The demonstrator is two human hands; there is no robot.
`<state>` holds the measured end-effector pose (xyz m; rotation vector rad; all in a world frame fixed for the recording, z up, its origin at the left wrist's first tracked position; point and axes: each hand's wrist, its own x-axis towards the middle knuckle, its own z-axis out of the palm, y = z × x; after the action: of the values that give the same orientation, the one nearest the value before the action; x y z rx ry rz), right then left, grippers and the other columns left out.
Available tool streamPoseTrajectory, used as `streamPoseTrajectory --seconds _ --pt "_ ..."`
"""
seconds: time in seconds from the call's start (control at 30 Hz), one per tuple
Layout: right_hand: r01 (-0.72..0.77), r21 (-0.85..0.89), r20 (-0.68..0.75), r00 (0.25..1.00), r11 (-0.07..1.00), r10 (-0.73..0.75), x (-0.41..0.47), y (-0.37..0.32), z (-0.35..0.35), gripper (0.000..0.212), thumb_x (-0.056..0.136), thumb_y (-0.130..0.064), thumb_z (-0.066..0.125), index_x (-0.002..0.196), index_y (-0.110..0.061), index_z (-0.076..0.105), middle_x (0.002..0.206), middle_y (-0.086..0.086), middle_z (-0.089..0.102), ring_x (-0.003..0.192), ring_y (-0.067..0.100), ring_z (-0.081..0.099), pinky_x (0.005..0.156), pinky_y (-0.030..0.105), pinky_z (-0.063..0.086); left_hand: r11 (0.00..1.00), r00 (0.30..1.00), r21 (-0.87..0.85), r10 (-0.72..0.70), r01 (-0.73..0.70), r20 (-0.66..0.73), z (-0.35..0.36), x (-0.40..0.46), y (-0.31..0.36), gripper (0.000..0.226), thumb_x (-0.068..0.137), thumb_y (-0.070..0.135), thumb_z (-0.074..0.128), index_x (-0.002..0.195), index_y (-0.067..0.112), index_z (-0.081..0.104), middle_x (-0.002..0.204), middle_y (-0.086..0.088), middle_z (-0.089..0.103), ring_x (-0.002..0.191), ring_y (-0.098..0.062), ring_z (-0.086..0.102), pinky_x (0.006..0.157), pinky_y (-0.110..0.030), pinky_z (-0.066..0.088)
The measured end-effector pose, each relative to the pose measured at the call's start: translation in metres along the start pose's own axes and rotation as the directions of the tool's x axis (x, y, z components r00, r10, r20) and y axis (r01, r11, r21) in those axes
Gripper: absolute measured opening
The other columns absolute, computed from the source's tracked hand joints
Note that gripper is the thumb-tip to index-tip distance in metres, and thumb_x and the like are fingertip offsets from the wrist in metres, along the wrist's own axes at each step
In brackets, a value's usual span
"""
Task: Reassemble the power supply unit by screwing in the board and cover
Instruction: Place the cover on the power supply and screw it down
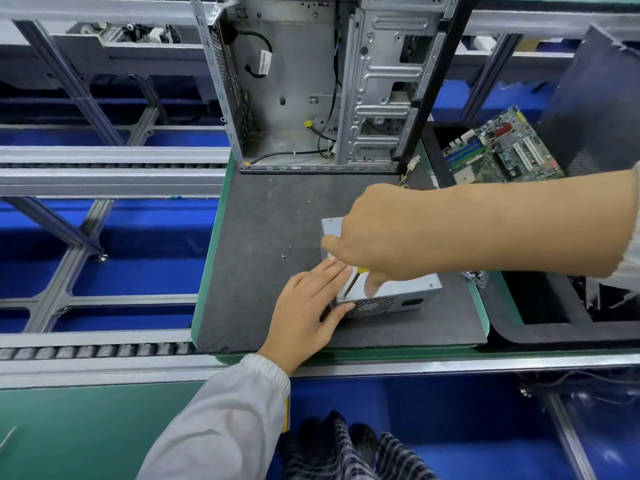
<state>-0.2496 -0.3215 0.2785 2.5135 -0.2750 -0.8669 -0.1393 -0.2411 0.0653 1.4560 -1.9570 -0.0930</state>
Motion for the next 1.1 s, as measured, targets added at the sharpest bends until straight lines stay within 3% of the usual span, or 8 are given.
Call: streamPoseTrajectory --seconds 0.1,0.17,0.27,0.47,0.63,0.83,0.97,1.1 --pt "0.025 0.017 -0.037 0.999 1.0 -0.025 -0.002 -0.002 -0.005 0.021 0.088 -0.015 0.055 0.108 -0.012 0.048 0.095 0.006 0.047 0.049 0.016 0.025 0.042 0.028 0.015 1.0 1.0 0.008 -0.006 0.006 0.016 -0.001 0.0 -0.002 0.046 0.091 0.029 0.067 0.133 0.014 0.058 0.136 0.002 0.059 0.128 -0.016 0.049 0.1 -0.025 0.035" --pt "-0.016 -0.008 -0.046 0.999 1.0 0.016 -0.002 -0.004 -0.008 0.006 0.086 -0.008 0.052 0.083 -0.011 0.051 0.08 0.004 0.048 0.054 0.02 0.034 0.043 0.025 0.017 1.0 1.0 0.004 0.002 -0.002 0.005 0.0 0.001 -0.003 0.044 0.091 0.029 0.068 0.131 0.014 0.059 0.131 0.002 0.061 0.124 -0.017 0.052 0.099 -0.025 0.035" --pt "-0.026 -0.085 0.017 0.999 0.996 0.028 -0.002 -0.01 -0.015 0.029 0.08 0.001 0.05 0.06 -0.013 0.034 0.056 0.0 0.029 0.048 0.016 0.029 0.046 0.021 0.017 1.0 1.0 -0.003 0.006 -0.006 -0.004 0.0 0.001 -0.001 0.042 0.093 0.033 0.06 0.131 0.016 0.058 0.129 0.002 0.062 0.122 -0.016 0.051 0.099 -0.023 0.033" --pt "-0.048 0.022 -0.012 0.999 0.999 0.048 0.0 -0.008 -0.007 0.016 0.087 -0.01 0.052 0.102 -0.011 0.046 0.08 0.007 0.036 0.048 0.015 0.025 0.042 0.027 0.015 1.0 0.999 -0.008 0.013 -0.012 0.034 -0.001 0.002 -0.003 0.046 0.095 0.037 0.053 0.137 0.017 0.054 0.138 0.003 0.057 0.13 -0.015 0.048 0.102 -0.021 0.031" --pt "-0.057 -0.052 -0.041 0.998 0.997 0.055 -0.003 -0.011 -0.011 0.031 0.081 0.001 0.049 0.06 -0.013 0.032 0.059 0.002 0.033 0.059 0.02 0.039 0.046 0.022 0.017 1.0 1.0 -0.015 0.013 -0.013 0.02 -0.002 0.002 -0.001 0.041 0.094 0.034 0.056 0.132 0.017 0.057 0.132 0.003 0.061 0.124 -0.016 0.052 0.101 -0.021 0.031" --pt "-0.053 0.029 -0.02 0.998 0.998 0.053 -0.008 -0.013 -0.006 0.02 0.086 -0.008 0.051 0.105 -0.01 0.044 0.08 0.005 0.039 0.048 0.016 0.027 0.043 0.026 0.015 0.999 1.0 -0.027 0.021 -0.02 0.02 -0.003 0.003 -0.001 0.039 0.095 0.035 0.054 0.128 0.016 0.06 0.13 0.002 0.061 0.123 -0.018 0.052 0.101 -0.022 0.031" --pt "-0.065 -0.026 -0.039 0.997 0.998 0.064 -0.008 -0.014 -0.013 0.022 0.083 0.001 0.05 0.068 -0.013 0.041 0.068 0.001 0.033 0.066 0.023 0.042 0.045 0.026 0.014 0.985 0.998 -0.172 0.032 -0.022 0.057 -0.008 0.004 -0.007 0.055 0.091 0.053 0.057 0.135 0.021 0.054 0.138 0.005 0.055 0.131 -0.009 0.043 0.11 -0.022 0.028" --pt "-0.033 -0.071 0.002 0.999 0.997 0.033 -0.01 -0.016 -0.017 0.023 0.079 0.003 0.048 0.067 -0.014 0.038 0.056 0.0 0.028 0.048 0.014 0.027 0.046 0.024 0.016 0.89 0.945 -0.39 -0.303 0.234 -0.123 -0.024 0.021 -0.048 0.036 0.096 0.035 0.056 0.126 0.016 0.062 0.125 0.003 0.058 0.118 -0.015 0.055 0.1 -0.039 0.045"
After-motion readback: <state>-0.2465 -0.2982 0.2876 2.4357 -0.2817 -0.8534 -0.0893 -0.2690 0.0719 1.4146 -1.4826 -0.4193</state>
